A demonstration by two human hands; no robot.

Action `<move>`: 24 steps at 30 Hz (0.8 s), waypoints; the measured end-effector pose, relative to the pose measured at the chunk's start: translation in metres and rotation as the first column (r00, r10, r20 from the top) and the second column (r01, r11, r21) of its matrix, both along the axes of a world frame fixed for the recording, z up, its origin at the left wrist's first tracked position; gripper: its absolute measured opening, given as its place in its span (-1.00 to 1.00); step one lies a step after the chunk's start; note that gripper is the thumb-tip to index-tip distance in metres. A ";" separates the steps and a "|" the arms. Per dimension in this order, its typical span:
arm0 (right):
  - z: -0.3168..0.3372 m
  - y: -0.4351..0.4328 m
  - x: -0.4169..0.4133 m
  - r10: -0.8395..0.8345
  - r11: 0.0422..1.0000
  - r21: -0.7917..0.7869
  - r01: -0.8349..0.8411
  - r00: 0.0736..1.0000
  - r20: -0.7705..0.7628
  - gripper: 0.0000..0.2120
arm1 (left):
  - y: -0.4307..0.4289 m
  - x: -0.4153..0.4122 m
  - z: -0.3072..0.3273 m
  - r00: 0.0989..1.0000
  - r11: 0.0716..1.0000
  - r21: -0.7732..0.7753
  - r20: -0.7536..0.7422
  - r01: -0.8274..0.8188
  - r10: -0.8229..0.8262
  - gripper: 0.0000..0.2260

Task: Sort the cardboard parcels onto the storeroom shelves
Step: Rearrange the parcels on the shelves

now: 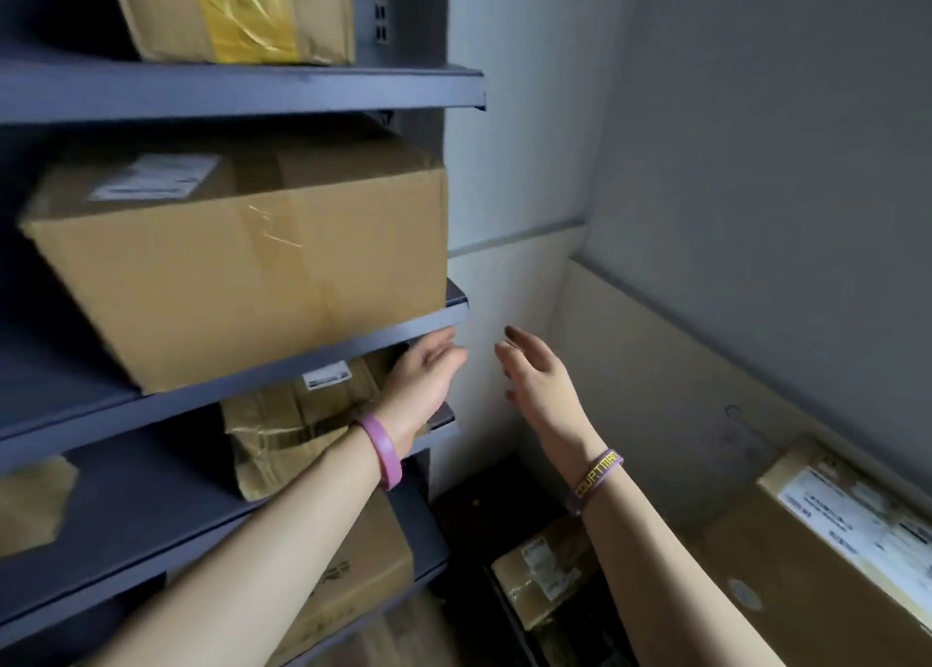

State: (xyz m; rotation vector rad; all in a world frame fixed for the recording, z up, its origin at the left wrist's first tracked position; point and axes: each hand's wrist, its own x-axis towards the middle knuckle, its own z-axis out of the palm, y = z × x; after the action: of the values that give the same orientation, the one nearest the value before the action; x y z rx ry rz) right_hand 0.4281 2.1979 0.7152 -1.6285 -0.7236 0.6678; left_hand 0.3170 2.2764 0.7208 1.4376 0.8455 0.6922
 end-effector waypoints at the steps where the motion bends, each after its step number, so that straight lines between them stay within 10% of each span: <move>1: 0.007 0.003 -0.016 0.041 0.999 0.007 -0.041 0.999 0.007 -0.61 | -0.001 -0.022 0.007 0.999 0.999 0.004 0.009 -0.047 0.047 -0.64; 24: 0.078 0.027 -0.513 0.779 0.626 0.098 -0.774 0.627 -0.019 -0.56 | -0.084 -0.547 0.073 0.618 0.615 0.065 0.075 -0.786 0.783 -0.68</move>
State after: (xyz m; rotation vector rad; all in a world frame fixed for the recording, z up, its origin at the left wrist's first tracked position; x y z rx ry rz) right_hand -0.0854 2.2252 0.7933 -1.1514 -1.4261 1.2825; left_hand -0.2305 2.1927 0.7939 1.0695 1.4582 1.4386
